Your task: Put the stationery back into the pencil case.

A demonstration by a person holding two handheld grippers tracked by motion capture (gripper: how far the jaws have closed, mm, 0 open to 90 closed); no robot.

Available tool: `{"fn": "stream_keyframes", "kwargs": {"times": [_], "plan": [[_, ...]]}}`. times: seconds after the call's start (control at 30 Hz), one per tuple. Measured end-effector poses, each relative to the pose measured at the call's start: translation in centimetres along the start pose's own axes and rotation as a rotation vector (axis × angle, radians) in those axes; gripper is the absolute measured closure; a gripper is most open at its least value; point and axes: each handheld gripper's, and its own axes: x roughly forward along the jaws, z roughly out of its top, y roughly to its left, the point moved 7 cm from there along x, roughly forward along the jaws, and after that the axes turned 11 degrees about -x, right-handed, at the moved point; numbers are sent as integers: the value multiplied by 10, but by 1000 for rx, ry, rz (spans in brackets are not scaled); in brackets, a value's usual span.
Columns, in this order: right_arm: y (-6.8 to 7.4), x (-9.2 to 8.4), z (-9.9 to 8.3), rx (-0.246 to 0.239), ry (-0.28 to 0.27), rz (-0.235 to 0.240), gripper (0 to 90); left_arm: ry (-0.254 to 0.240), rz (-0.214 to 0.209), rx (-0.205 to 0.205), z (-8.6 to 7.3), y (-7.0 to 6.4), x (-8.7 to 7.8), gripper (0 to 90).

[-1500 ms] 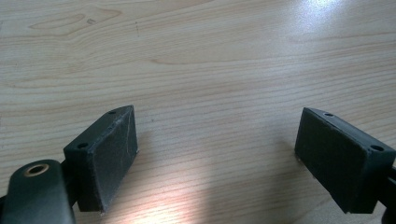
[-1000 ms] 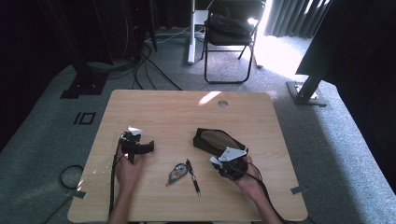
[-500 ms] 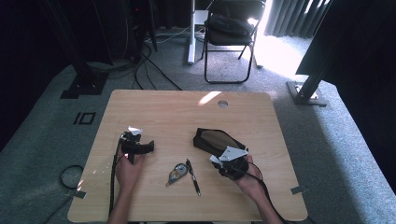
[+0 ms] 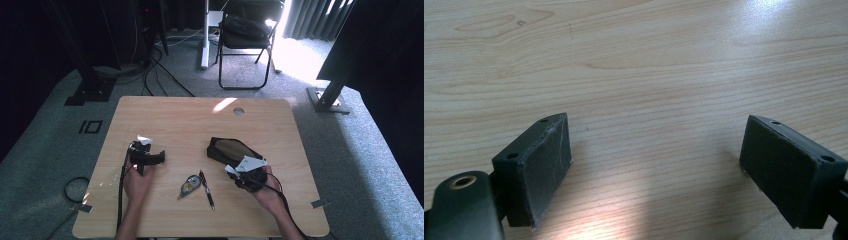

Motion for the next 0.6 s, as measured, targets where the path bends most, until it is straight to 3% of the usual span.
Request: {"fn": "stream_keyframes", "kwargs": {"times": [0.6], "plan": [[-2, -6, 3, 1, -14, -13, 713, 0, 0, 0, 0, 0, 0, 134]]}}
